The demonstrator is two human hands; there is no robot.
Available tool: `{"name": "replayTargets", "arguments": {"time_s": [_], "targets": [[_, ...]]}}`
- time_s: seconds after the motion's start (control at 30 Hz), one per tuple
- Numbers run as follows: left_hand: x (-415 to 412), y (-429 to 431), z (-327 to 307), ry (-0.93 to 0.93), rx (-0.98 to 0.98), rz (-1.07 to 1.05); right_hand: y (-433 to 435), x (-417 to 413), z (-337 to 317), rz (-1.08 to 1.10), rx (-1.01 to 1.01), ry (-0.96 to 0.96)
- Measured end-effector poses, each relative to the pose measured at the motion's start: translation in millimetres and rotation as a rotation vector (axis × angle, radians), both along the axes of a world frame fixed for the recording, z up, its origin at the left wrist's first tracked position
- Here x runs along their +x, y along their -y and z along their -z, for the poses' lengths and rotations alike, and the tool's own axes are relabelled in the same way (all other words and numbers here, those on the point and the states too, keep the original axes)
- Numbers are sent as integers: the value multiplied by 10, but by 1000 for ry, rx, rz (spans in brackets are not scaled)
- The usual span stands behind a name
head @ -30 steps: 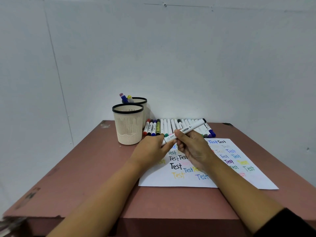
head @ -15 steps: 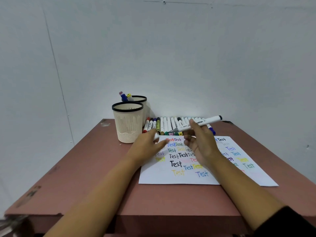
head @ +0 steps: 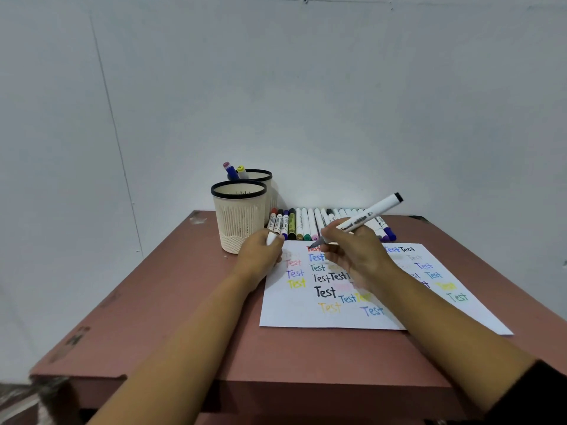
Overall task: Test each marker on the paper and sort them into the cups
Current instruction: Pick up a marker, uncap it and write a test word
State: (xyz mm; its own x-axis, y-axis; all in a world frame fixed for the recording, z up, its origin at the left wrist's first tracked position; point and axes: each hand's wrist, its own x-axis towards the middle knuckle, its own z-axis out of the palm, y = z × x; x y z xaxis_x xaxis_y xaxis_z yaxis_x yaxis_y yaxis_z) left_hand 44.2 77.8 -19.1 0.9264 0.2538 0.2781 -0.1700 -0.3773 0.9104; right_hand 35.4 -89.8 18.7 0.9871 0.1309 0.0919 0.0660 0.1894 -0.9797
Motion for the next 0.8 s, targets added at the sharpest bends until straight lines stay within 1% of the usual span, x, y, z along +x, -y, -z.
{"name": "replayTargets", "arguments": {"time_s": [0.13, 0.27, 0.33, 0.47, 0.63, 0.8], "targets": [[4, -8, 1, 0, 3, 1, -159, -135, 123, -44, -4, -38], [-3, -4, -5, 5, 15, 0, -203, -228, 229, 41, -173, 37], [0, -6, -1, 5, 17, -1, -205, -253, 237, 49, -239, 78], [10, -10, 7, 6, 29, -5, -218, -286, 246, 24, -244, 87], [-3, -6, -5, 6, 26, 8, -242, -308, 259, -22, -323, 122], [3, -13, 12, 15, 28, 8, -269, -299, 296, 32, -352, 135]]}}
